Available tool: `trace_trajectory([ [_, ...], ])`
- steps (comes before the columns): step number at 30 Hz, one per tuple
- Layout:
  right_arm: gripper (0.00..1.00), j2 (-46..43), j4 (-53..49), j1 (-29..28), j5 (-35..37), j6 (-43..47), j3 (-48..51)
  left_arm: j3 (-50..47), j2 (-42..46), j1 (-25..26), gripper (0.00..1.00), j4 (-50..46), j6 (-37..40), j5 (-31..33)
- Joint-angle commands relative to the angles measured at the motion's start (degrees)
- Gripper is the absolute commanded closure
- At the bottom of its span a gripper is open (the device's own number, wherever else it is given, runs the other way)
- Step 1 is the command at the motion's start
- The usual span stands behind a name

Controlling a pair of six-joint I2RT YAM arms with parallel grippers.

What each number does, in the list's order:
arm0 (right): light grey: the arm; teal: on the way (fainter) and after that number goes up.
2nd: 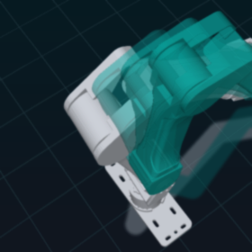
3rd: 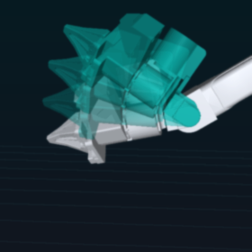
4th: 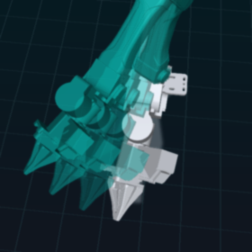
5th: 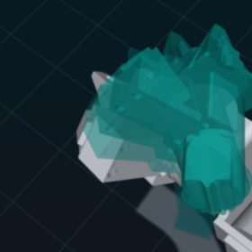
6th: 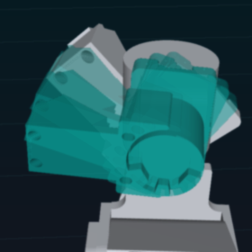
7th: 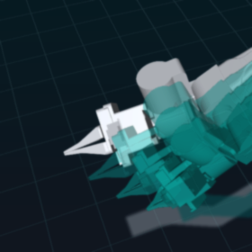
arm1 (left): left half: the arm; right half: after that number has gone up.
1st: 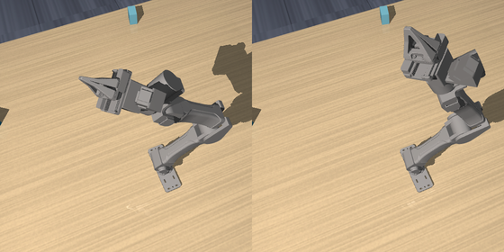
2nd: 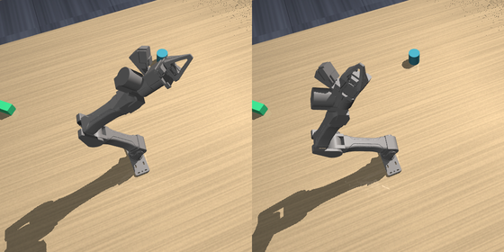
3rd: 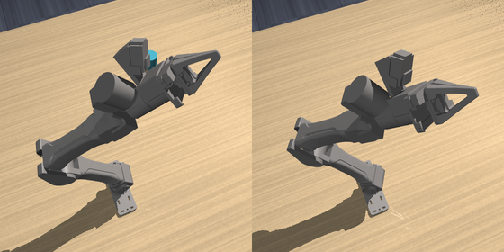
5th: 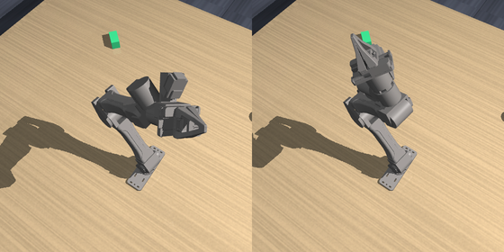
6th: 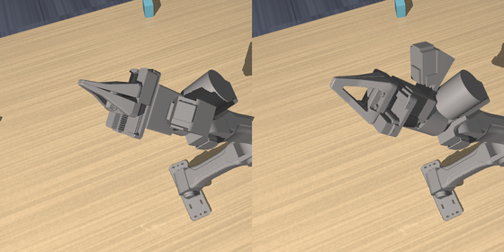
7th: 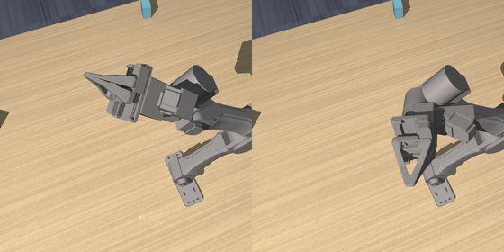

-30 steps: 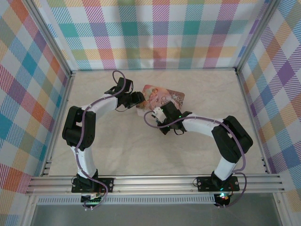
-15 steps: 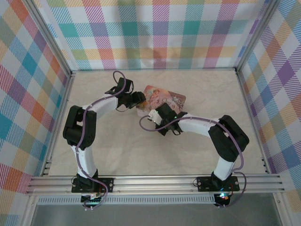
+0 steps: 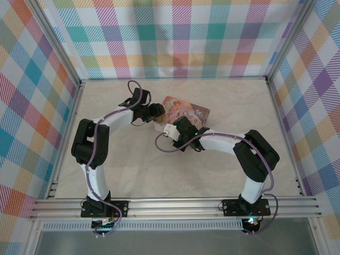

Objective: Unlock a padlock with a key

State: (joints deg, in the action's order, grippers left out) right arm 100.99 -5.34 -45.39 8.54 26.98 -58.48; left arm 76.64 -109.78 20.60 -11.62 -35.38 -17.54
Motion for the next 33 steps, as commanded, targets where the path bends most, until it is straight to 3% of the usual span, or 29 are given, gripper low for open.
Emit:
trace_trajectory([
  [1,1.0,-1.9,5.9,-0.6,-0.8,4.5,0.3,-0.9,-1.1,0.4,0.46,0.1,-0.7,-1.1],
  [19,1.0,-8.0,6.8,-0.7,-3.1,0.2,4.7,-3.5,4.0,-0.8,0.45,-0.2,-0.8,1.5],
  [33,1.0,-16.1,4.3,-2.1,-6.7,-5.0,8.2,-11.7,15.1,-2.3,0.4,-1.4,-0.2,5.2],
])
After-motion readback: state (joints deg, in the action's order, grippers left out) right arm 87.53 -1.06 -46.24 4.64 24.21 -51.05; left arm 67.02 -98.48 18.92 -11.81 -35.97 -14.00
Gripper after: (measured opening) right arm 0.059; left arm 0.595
